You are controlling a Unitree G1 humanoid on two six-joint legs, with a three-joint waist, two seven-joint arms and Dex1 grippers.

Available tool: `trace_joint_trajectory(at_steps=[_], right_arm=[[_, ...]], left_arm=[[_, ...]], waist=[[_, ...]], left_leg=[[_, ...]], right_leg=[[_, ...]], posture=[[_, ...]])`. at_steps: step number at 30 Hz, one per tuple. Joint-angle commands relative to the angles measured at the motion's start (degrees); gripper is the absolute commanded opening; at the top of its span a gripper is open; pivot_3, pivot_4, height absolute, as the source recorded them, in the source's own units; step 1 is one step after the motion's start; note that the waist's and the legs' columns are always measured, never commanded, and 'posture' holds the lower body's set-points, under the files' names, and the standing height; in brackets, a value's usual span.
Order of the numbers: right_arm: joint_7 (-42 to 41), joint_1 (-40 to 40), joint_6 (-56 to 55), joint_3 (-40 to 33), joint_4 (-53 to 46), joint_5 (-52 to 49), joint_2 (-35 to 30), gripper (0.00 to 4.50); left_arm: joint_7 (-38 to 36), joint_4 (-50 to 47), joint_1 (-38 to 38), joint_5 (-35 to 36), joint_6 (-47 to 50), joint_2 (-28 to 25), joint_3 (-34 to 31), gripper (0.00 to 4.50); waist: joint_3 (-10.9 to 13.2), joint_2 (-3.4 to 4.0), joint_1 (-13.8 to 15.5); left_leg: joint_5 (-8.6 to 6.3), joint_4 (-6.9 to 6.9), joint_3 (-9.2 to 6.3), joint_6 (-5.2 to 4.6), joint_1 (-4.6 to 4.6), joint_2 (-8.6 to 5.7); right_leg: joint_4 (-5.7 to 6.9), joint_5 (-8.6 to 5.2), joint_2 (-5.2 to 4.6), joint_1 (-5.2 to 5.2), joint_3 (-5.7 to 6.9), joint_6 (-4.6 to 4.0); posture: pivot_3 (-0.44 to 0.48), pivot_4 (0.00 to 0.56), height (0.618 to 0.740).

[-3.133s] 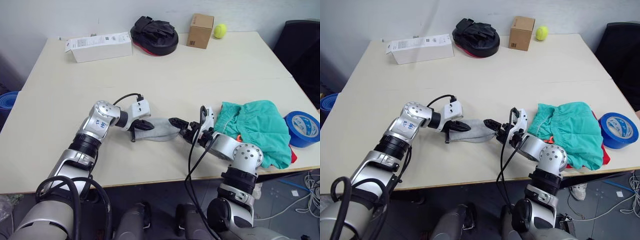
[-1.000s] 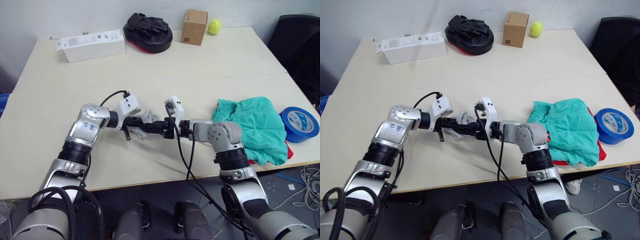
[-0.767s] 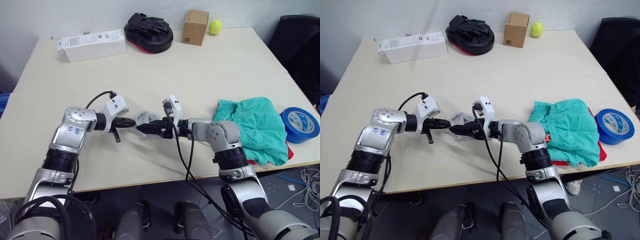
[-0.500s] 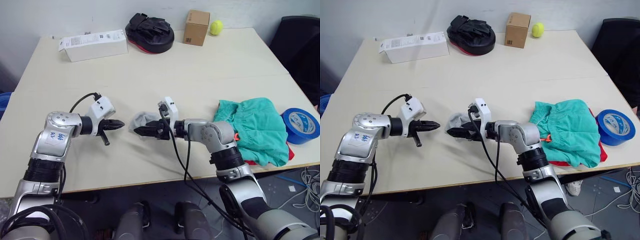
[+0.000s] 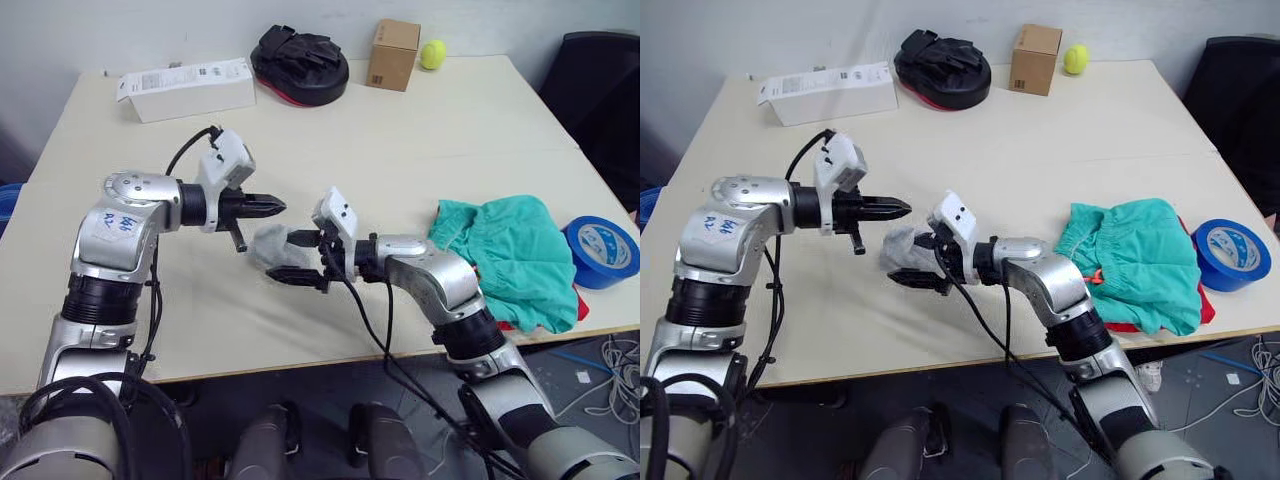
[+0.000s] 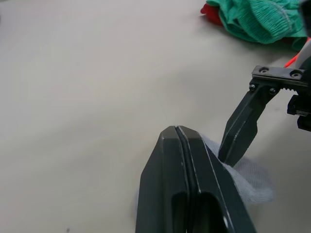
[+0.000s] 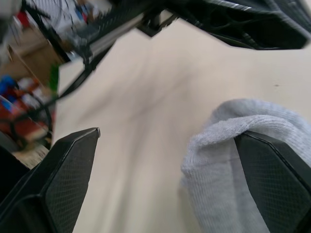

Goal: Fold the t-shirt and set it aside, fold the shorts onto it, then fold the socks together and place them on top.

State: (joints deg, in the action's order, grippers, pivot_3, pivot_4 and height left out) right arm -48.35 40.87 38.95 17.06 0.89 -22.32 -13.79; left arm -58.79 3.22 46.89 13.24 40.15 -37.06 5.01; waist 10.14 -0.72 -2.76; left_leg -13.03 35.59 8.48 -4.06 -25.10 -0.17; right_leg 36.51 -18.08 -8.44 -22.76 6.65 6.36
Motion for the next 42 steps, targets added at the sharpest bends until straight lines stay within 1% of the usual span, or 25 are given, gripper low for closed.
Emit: trace_joint_trajectory(at_steps=[1, 4, 7, 11, 14, 17, 23, 24, 29, 32, 37, 39, 41, 42], right_arm=[[-2.2, -1.1, -3.9, 2.2, -4.7, 2.6, -2.5, 4.45], [-3.3, -2.1, -3.8, 2.5, -6.5, 2.6, -3.7, 4.45], [-2.8, -2.4, -3.1, 2.6, -6.4, 2.3, -2.9, 4.45], [-1.5, -2.0, -3.6, 3.0, -4.0, 3.4, -0.9, 4.45], [-0.9, -1.9, -3.2, 2.5, -3.3, 4.0, -0.7, 4.45], [-2.2, -2.2, -3.0, 1.2, -4.4, 3.7, -3.2, 4.45], [-4.6, -3.4, -0.8, -3.4, -7.8, 1.2, -10.1, 4.45], [-4.6, -3.4, -0.6, -3.6, -8.0, 1.1, -10.6, 4.45], [-3.6, -3.5, 0.1, -5.1, -8.4, 1.0, -11.0, 4.45], [-3.2, -3.4, 0.3, -5.3, -8.4, 0.8, -10.7, 4.45], [-3.6, -4.1, 1.3, -4.0, -9.2, 0.9, -10.8, 4.45], [-3.6, -4.5, 1.3, -3.2, -9.3, 1.3, -10.5, 4.45], [-3.4, -4.8, 1.3, -2.8, -9.3, 1.5, -10.1, 4.45], [-3.2, -4.9, 1.2, -2.7, -9.4, 1.5, -9.9, 4.45]], left_arm=[[-3.0, 0.3, 1.7, 0.6, -2.2, 0.2, 2.4, 0.00], [-4.6, 1.2, 2.3, -0.3, -3.9, 0.5, 4.7, 0.00], [-6.1, 2.3, 2.2, -2.2, -6.9, -0.1, 7.4, 0.00], [-7.1, 4.1, 2.1, -3.7, -9.1, -1.2, 8.3, 0.00], [-8.6, 4.4, 1.6, -4.6, -9.4, -2.8, 9.2, 0.00], [-8.5, 5.2, 0.5, -6.3, -10.9, -3.6, 10.1, 0.00], [-6.4, 9.6, -1.1, -10.8, -15.6, -4.8, 10.0, 0.00], [-6.1, 10.4, -1.3, -11.2, -16.2, -4.9, 9.9, 0.00], [-4.8, 13.6, -1.7, -12.4, -18.9, -4.7, 9.2, 0.00], [-5.6, 12.1, 0.5, -8.0, -14.9, -3.0, 6.2, 0.00], [-8.1, 11.7, 5.9, -4.7, -11.7, -4.1, 2.7, 0.00], [-10.9, 8.9, 7.4, -0.4, -7.2, -3.9, 1.1, 0.00], [-12.3, 6.4, 7.9, 2.2, -4.2, -3.5, 0.7, 0.00], [-12.6, 4.9, 7.7, 2.0, -4.2, -3.1, 2.0, 0.00]], waist=[[0.0, 0.00, -0.1], [0.0, -0.01, -0.1], [0.0, -0.02, 0.1], [0.0, -0.02, 0.2], [0.0, -0.01, 0.4], [0.0, -0.01, 0.8], [0.0, -0.03, 1.3], [0.0, -0.04, 1.2], [0.0, -0.03, 1.1], [0.0, -0.04, 1.1], [0.1, -0.13, 1.2], [0.1, -0.13, 1.2], [0.1, -0.13, 1.1], [0.1, -0.13, 1.1]], left_leg=[[0.00, 0.00, 0.00, 0.01, 0.01, 0.01], [0.01, 0.01, 0.00, 0.02, 0.00, 0.04], [0.02, 0.05, 0.00, 0.01, 0.00, 0.05], [0.02, 0.13, 0.00, 0.00, -0.01, 0.05], [0.02, 0.16, -0.01, 0.00, -0.02, 0.05], [0.01, 0.19, -0.01, -0.02, -0.03, 0.05], [-0.07, 0.39, -0.06, -0.06, -0.08, 0.04], [-0.21, 0.40, -0.06, 0.16, -0.08, 0.04], [-0.21, 0.38, -0.06, 0.17, -0.06, 0.07], [-0.10, 0.39, -0.07, -0.04, -0.06, 0.08], [-0.09, 0.49, -0.08, -0.11, -0.14, 0.06], [-0.09, 0.49, -0.07, -0.11, -0.14, 0.06], [-0.09, 0.48, -0.07, -0.12, -0.12, 0.07], [-0.09, 0.48, -0.07, -0.12, -0.11, 0.07]], right_leg=[[0.01, 0.00, 0.01, 0.00, 0.00, 0.00], [0.01, 0.00, 0.03, 0.00, 0.00, 0.00], [0.02, 0.00, 0.02, 0.00, 0.00, 0.00], [0.02, 0.00, 0.01, 0.02, 0.00, 0.00], [0.03, 0.00, 0.00, 0.02, 0.00, 0.00], [0.02, 0.00, -0.02, 0.02, -0.01, 0.00], [-0.12, 0.00, -0.11, 0.04, 0.01, 0.00], [-0.14, 0.00, -0.12, 0.04, 0.00, -0.01], [-0.05, 0.00, -0.10, 0.01, 0.02, -0.01], [-0.01, 0.00, -0.09, 0.01, 0.04, -0.01], [-0.02, 0.00, -0.10, 0.05, 0.07, -0.01], [-0.01, 0.00, -0.09, 0.07, 0.07, 0.00], [0.06, 0.00, -0.07, 0.09, 0.07, 0.00], [0.08, 0.00, -0.06, 0.09, 0.07, 0.00]], posture=[[0.000, 0.150, 0.740], [0.000, 0.150, 0.740], [0.000, 0.150, 0.740], [0.000, 0.150, 0.740], [0.000, 0.150, 0.740], [0.000, 0.150, 0.740], [0.000, 0.150, 0.740], [0.000, 0.150, 0.740], [0.000, 0.150, 0.740], [0.000, 0.150, 0.740], [0.000, 0.150, 0.740], [0.000, 0.150, 0.740], [0.000, 0.150, 0.740], [0.000, 0.150, 0.740]])
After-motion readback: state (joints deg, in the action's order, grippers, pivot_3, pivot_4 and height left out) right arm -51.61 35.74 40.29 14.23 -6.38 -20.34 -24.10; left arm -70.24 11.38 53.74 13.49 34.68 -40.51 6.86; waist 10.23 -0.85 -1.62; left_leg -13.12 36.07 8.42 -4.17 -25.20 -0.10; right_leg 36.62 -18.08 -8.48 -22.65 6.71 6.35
